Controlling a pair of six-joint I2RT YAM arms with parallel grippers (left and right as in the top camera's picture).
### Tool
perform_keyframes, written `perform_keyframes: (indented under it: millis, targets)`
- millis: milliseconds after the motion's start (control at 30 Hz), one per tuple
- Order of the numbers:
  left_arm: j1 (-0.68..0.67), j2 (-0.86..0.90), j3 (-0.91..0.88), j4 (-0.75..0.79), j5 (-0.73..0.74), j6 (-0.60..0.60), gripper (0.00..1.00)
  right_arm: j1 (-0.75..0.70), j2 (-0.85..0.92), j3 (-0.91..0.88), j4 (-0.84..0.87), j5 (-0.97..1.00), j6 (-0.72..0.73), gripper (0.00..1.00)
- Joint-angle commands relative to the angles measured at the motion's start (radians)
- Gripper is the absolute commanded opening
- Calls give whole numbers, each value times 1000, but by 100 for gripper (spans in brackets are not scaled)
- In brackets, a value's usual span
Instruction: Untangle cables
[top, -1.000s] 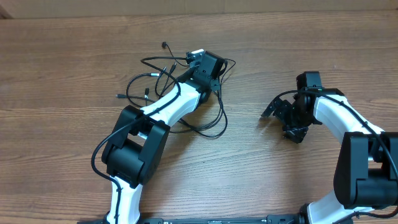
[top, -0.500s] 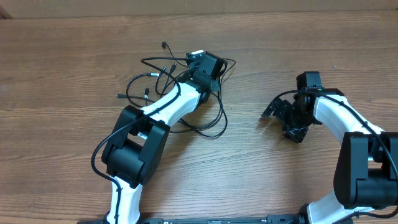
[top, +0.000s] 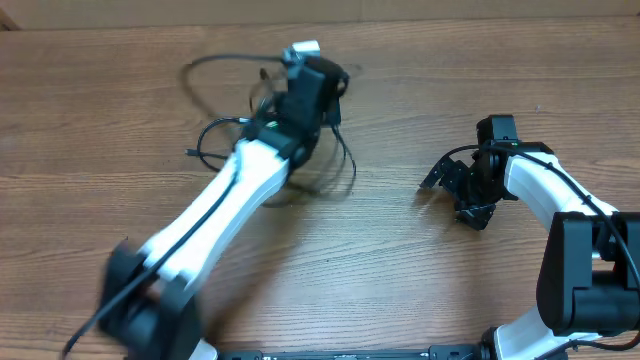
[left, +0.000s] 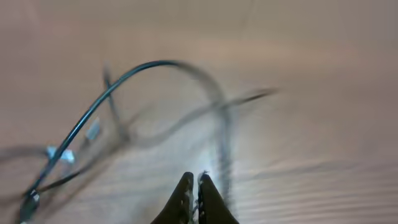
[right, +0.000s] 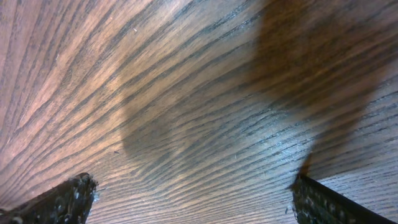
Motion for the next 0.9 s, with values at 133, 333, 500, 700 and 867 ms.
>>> perform_keyframes:
  millis: [133,333,500,700,867]
  targets:
    - [-3,-278,12,-21,67,38,4,6,43,-47,9,-31,0,100]
    - [-3,-267,12,-66,181,183,4,6,43,-47,9,-31,0,100]
    - [-2,-266,12,-154,276,269,4,6,43,-47,9,-31,0,100]
    - [-2,-266,12,-373,278,252,4,6,43,-47,9,-31,0,100]
    - [-3,-264,12,-545,279,226,4,6,43,-47,9,-31,0,100]
